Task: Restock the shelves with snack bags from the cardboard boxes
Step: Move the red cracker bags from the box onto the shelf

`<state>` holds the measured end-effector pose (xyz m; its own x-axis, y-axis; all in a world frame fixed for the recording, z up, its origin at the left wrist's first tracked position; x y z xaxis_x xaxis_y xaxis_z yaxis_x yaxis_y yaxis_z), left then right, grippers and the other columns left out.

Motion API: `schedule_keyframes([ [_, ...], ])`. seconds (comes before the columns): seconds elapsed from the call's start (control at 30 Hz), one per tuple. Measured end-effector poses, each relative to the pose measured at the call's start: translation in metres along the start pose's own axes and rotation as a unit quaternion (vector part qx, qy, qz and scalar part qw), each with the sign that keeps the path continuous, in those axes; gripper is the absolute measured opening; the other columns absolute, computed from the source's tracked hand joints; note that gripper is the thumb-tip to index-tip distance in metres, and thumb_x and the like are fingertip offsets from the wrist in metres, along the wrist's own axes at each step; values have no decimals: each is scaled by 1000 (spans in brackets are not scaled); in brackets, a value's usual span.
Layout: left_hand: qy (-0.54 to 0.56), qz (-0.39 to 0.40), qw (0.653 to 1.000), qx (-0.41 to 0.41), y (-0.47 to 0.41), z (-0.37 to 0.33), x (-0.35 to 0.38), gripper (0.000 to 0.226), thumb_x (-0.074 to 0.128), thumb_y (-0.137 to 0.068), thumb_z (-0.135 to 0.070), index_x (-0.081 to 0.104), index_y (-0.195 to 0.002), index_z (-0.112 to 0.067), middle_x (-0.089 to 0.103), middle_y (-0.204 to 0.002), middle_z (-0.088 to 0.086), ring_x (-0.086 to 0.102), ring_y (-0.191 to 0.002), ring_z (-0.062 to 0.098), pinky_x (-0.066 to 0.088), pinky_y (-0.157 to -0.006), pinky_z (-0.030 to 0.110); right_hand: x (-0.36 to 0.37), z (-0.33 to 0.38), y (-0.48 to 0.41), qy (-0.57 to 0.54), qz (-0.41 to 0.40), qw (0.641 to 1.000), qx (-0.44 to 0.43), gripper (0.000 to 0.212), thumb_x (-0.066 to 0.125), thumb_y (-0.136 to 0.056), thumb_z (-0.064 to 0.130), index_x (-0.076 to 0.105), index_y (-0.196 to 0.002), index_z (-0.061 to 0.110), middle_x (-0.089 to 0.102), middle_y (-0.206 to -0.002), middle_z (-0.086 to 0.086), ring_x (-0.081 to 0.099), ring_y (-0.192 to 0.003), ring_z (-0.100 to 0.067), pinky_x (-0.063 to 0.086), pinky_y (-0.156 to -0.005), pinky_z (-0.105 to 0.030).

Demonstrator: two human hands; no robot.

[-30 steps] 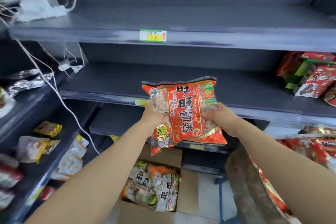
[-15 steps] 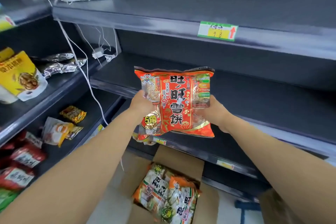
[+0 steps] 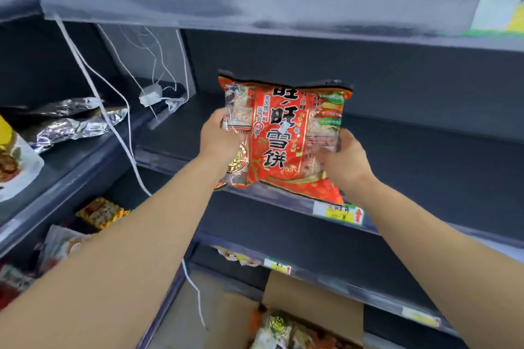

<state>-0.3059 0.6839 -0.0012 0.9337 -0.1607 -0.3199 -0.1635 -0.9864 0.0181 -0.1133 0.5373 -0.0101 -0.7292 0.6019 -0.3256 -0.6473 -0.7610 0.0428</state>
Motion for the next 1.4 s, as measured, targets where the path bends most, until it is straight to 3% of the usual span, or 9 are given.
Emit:
schedule_keyframes([
  [0.13, -23, 19, 999, 14, -50, -9, 1, 52, 62, -81, -1, 57, -118, -38, 66, -111, -3, 66, -91, 20, 51, -93, 43, 18, 6, -31, -6, -47, 999, 6, 16, 59, -92, 17, 51, -105, 21, 65, -100, 5, 63, -96, -20, 52, -85, -39],
  [0.3, 0, 43, 998, 37, -104, -14, 8, 62, 51, -86, 9, 53, -133, -32, 56, -135, 3, 64, -82, 11, 55, -59, 21, 35, 18, -67, 19, -82, 996, -9, 17, 51, -94, 9, 50, -109, 16, 66, -104, 2, 63, -95, -22, 51, -81, -36],
  [0.5, 35, 56, 998, 26, -143, -6, 20, 55, 45, -90, 12, 58, -130, -24, 64, -97, -7, 55, -65, 3, 52, -78, 34, 52, 13, -102, 38, -88, 995, -9, 32, 40, -90, -1, 46, -114, 20, 61, -98, 13, 56, -85, -15, 47, -68, -24],
  [0.7, 58, 62, 996, 31, -166, -7, 29, 51, 44, -91, 11, 60, -125, -24, 61, -92, -11, 56, -66, -1, 52, -64, 19, 66, 9, -124, 0, -79, 997, -6, 42, 45, -92, -2, 50, -124, 26, 63, -109, 16, 59, -82, -4, 42, -57, -14],
  [0.83, 45, 72, 996, 37, -172, -5, 34, 63, 43, -84, 14, 54, -133, -24, 65, -103, -4, 62, -75, 9, 54, -68, 27, 75, 8, -132, -3, -62, 998, 2, 51, 50, -93, 8, 42, -136, 34, 60, -128, 12, 60, -109, -11, 52, -73, -24],
  [0.97, 55, 80, 995, 31, -171, -5, 36, 63, 43, -85, 13, 52, -133, -27, 60, -85, -15, 64, -73, 8, 57, -60, 26, 77, 5, -133, 8, -49, 999, 9, 54, 50, -94, 8, 37, -138, 36, 62, -110, 16, 59, -81, 0, 42, -56, -17],
  [1.2, 35, 103, 993, 33, -161, -10, 38, 65, 50, -90, 8, 37, -144, -25, 57, -111, -9, 57, -72, 1, 50, -48, 18, 82, 3, -135, 51, -2, 998, 40, 82, 52, -94, 10, -2, -152, 34, 39, -138, 16, 48, -71, 0, 37, -53, -15],
  [1.3, 21, 97, 994, 45, -158, -8, 33, 56, 50, -88, 10, 48, -136, -20, 60, -111, -5, 59, -80, 6, 50, -53, 17, 85, 1, -136, 58, 3, 997, 57, 88, 55, -92, 14, -7, -151, 36, 30, -153, 7, 51, -98, -11, 39, -54, -17],
  [1.4, -46, 57, 995, 60, -153, -6, 26, 55, 46, -88, 11, 48, -136, -15, 52, -134, 2, 53, -100, 12, 47, -62, 17, 80, 5, -133, 92, -25, 995, 42, 86, 58, -87, 14, 4, -151, 33, 30, -153, 1, 47, -121, -20, 54, -67, -31],
])
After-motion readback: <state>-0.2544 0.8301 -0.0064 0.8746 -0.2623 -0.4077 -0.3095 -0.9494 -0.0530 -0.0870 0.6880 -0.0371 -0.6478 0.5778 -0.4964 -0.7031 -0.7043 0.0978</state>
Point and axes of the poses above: each hand's wrist, its own y-axis away from the middle knuckle, its own x-axis out of the palm, z = x × y, the point moved 7 cm from there along -y, towards the middle knuckle
